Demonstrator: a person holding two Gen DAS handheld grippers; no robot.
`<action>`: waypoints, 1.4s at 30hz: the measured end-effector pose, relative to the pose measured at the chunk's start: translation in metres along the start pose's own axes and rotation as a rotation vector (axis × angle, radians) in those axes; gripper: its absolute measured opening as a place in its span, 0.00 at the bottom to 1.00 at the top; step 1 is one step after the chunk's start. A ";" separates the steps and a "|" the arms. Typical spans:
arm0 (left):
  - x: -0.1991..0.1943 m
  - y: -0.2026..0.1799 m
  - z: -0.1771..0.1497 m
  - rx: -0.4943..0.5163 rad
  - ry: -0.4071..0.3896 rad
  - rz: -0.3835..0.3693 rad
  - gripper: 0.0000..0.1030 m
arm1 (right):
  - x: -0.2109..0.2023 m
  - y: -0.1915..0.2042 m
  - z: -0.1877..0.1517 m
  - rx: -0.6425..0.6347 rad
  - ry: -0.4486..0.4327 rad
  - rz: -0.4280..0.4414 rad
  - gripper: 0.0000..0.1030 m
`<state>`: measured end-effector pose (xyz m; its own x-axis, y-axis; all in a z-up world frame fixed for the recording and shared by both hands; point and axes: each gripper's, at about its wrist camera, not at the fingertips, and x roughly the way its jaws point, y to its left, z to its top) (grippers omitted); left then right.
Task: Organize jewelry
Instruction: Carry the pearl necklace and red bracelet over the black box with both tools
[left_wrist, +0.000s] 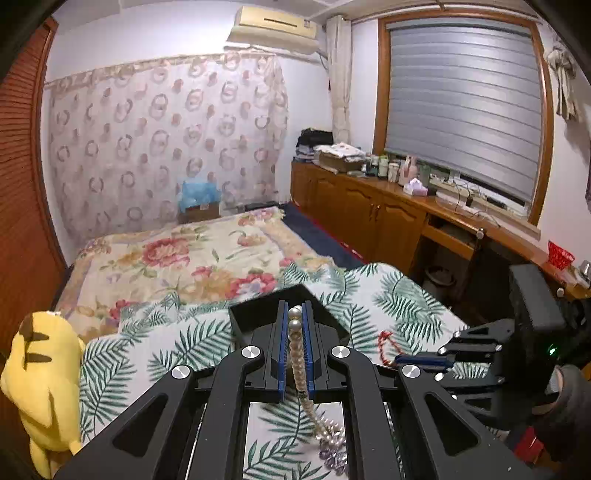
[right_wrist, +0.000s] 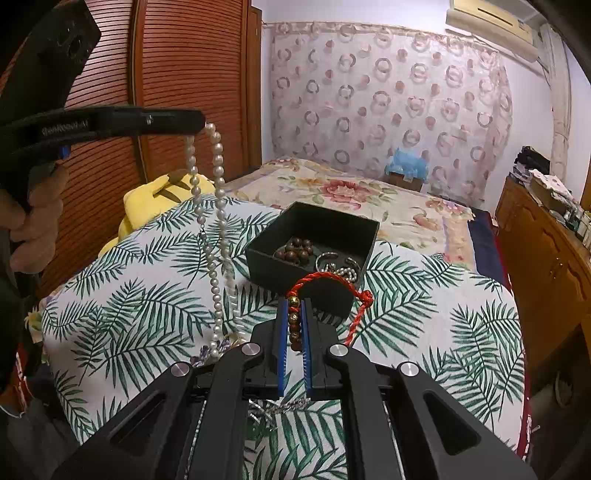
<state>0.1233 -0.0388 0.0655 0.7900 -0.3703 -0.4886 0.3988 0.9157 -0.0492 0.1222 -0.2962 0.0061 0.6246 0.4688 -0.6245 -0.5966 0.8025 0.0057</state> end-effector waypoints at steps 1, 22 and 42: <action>0.000 -0.001 0.004 0.001 -0.006 -0.003 0.06 | 0.001 -0.001 0.002 0.002 -0.001 0.005 0.08; 0.019 0.002 0.082 0.013 -0.067 0.011 0.06 | 0.034 -0.034 0.054 -0.003 -0.008 0.075 0.08; 0.102 0.039 0.022 -0.077 0.125 0.014 0.06 | 0.095 -0.055 0.066 0.010 0.042 0.104 0.08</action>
<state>0.2297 -0.0448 0.0325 0.7288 -0.3398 -0.5945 0.3480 0.9315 -0.1058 0.2478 -0.2717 -0.0024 0.5381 0.5336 -0.6525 -0.6515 0.7545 0.0798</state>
